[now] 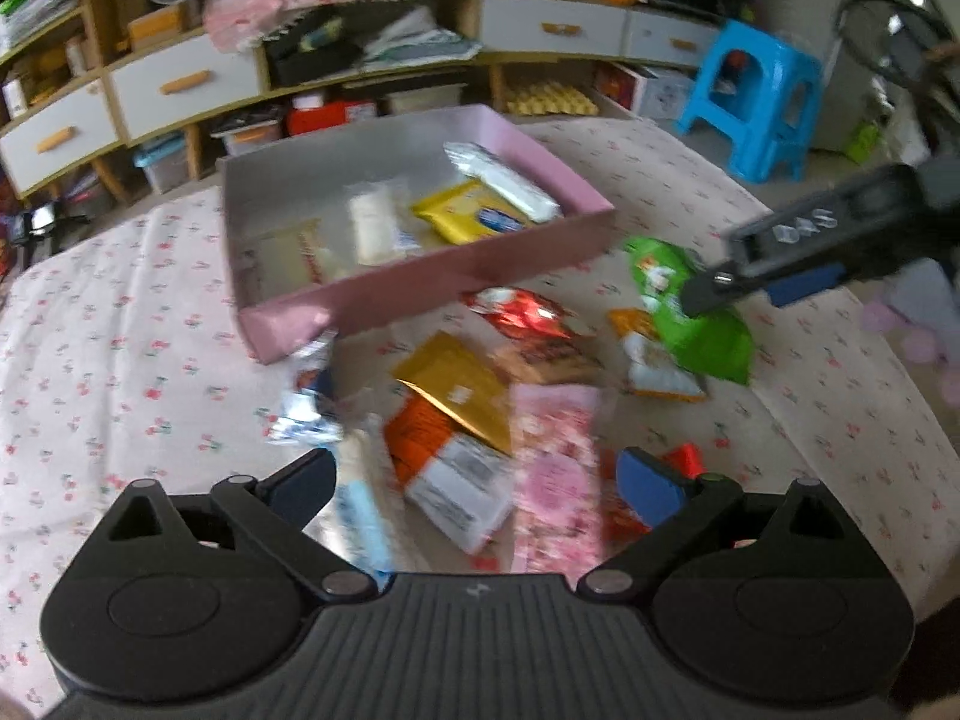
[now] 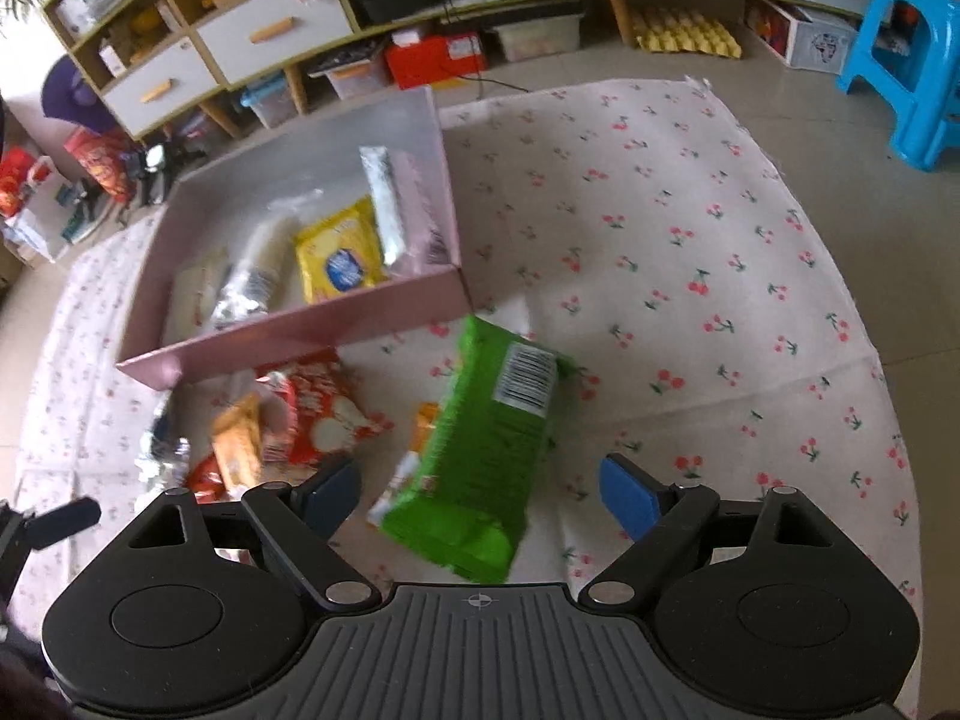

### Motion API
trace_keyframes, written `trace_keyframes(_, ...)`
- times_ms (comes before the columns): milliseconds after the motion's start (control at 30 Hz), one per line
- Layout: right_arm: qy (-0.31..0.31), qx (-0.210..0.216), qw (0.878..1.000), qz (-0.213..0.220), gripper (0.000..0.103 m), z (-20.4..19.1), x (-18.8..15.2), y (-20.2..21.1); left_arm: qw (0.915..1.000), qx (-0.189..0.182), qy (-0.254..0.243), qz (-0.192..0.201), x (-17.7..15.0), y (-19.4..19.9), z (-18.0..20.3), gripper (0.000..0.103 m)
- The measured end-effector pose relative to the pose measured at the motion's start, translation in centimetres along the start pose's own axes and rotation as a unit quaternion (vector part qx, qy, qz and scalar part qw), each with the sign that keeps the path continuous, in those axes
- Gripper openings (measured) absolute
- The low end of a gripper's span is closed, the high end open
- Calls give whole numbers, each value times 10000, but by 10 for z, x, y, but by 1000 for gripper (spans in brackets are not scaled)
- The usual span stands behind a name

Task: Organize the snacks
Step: 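Move both open tools back over the remaining snacks, then grasp the green snack packet with the right tool while the left tool grasps the pink peach packet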

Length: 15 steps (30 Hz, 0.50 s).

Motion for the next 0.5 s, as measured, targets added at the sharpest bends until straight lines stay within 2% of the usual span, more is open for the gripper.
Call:
trace_keyframes(233, -640, 368, 9967, -333, 89, 7, -7, -16, 9973, -558, 385, -272, -8, -10, 16, 82)
trace_keyframes(433, -891, 441, 9942, -421, 89, 8, -9, -24, 9965, -516, 544, -376, -11, -19, 15, 72)
trace_keyframes(500, -993, 483, 9928, -458, 89, 9, -11, -27, 9962, -519, 568, -412, -13, -21, 15, 65)
Point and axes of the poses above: each gripper's, at about its wrist camera, not at the fingertips, and y roughly against the way its jaws point, z to its right, x to its top, the point moved 9 cm from there along -y, roughly the way its jaws point, and after that the axes turned 4 degrees about -z, right-handed, at the moved point
